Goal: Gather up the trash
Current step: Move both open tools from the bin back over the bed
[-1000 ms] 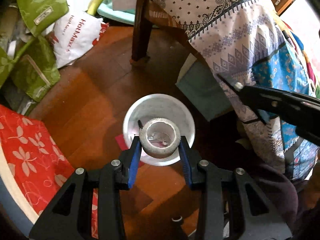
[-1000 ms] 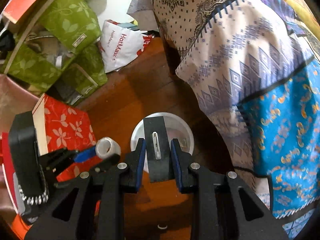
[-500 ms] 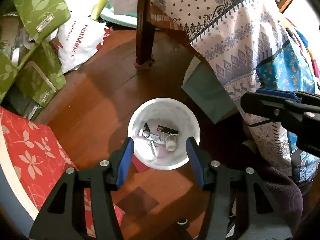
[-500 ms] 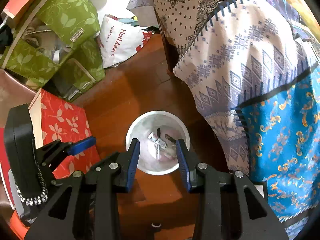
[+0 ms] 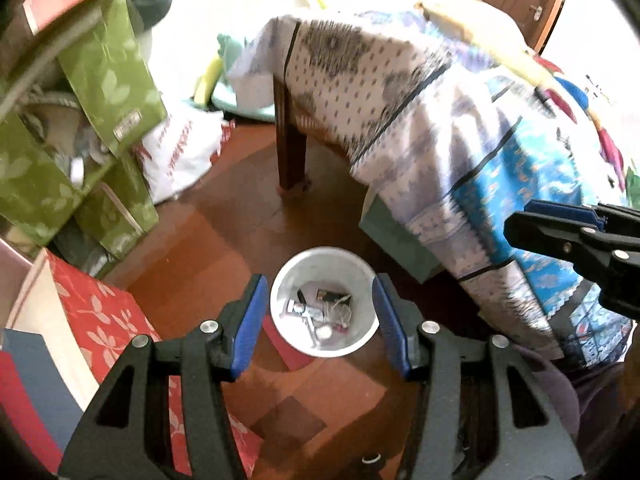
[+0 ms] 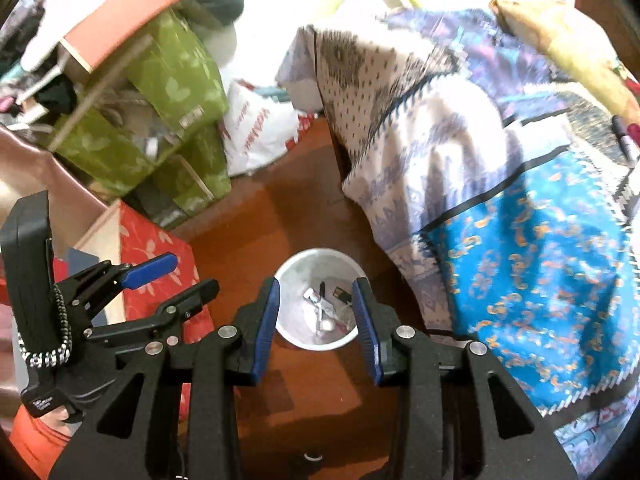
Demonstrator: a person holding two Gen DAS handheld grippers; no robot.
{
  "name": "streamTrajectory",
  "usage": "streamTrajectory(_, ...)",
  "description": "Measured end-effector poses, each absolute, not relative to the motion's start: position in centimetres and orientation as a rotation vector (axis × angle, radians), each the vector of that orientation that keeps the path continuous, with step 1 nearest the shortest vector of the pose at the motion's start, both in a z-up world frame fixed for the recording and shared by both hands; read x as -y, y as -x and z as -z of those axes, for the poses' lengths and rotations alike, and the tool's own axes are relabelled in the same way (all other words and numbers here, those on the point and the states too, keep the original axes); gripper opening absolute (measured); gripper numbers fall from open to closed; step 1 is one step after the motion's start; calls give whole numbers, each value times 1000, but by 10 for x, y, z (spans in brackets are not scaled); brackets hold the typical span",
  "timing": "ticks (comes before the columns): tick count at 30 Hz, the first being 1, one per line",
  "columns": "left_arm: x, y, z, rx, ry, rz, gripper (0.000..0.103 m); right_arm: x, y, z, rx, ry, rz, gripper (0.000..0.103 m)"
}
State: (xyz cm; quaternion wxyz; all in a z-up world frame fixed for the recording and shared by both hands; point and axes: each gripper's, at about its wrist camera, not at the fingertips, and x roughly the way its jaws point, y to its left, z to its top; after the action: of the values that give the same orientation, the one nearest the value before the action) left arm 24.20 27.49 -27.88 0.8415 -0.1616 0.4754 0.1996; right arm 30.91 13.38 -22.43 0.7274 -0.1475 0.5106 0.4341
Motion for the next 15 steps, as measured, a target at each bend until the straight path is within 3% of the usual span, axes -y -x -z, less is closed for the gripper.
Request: streamTrajectory(15, -178, -250, 165, -810, 214, -342, 54, -19, -288, 121, -819, 245, -882, 34)
